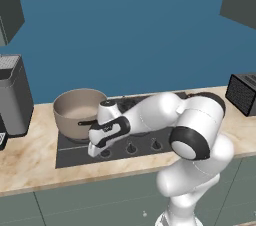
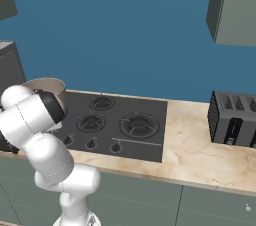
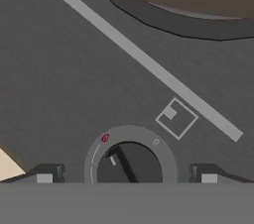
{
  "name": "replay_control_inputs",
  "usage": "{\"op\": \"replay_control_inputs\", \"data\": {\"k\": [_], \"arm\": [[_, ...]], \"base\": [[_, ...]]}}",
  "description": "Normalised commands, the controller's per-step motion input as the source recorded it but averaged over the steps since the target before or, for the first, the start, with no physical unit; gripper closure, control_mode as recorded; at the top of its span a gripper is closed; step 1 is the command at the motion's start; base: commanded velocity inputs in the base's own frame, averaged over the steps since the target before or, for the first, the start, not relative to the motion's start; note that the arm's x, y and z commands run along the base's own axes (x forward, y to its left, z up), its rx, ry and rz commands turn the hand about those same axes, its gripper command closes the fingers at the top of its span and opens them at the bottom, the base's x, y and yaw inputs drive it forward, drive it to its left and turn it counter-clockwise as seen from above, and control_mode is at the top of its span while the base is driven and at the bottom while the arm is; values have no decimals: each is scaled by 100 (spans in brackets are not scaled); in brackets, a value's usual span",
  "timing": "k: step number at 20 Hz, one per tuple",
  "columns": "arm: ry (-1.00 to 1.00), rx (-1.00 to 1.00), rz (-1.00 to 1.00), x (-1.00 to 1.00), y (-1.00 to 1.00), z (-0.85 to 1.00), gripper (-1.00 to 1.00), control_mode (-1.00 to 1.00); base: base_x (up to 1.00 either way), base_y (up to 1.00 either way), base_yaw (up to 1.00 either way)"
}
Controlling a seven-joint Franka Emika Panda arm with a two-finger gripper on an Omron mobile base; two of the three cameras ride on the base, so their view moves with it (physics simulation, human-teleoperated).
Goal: Turn off the front left burner of the stove.
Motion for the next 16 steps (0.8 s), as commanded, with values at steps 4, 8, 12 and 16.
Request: {"op": "replay_control_inputs", "data": {"k": [4, 8, 12, 16], "arm": [[0, -1, -3, -6, 0, 0, -100, -100], [0, -3, -1, 1, 0, 0, -100, -100], [0, -4, 0, 4, 0, -4, -100, -100], [-1, -2, 0, 0, 0, 0, -100, -100]], "base": [[0, 0, 0], [0, 0, 0], [0, 0, 0], [0, 0, 0]]}}
